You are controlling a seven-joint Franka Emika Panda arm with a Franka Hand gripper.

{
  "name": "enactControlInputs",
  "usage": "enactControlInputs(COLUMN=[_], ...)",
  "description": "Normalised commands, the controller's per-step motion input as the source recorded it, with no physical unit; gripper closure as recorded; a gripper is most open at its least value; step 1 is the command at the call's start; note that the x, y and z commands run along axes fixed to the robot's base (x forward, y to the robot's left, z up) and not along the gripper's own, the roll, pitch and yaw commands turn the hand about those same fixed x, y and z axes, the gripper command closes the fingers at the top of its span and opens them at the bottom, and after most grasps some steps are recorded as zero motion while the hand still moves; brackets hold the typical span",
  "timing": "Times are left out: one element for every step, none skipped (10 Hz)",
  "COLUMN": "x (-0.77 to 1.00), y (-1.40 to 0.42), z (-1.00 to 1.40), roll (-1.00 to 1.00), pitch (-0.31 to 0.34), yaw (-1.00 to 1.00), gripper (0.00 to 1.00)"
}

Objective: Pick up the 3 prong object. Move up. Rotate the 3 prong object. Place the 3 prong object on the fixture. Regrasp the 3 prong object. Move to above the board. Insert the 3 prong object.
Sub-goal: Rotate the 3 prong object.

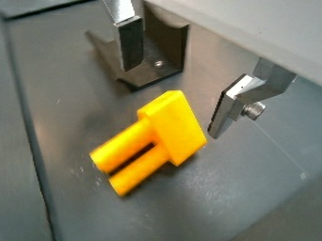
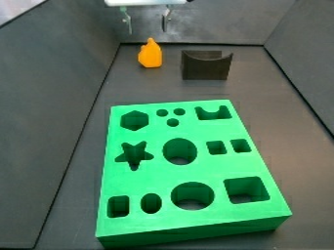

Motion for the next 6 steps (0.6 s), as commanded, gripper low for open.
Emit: enactControlInputs(x=[0.05,0.04,0.04,0.03,0.04,0.04], y=[0.01,0.02,0.01,0.01,0.01,0.01], z=[-0.16,-0.09,-0.06,-0.06,-0.05,-0.05], roll=[0.00,0.01,0.01,0.01,0.01,0.01], pitch=[-0.002,-0.001,-0.002,-0.002,-0.002,-0.002], yaw=[1.00,1.00,1.00,1.00,1.00,1.00], gripper=[0.00,0.00,0.00,0.00,0.00,0.00])
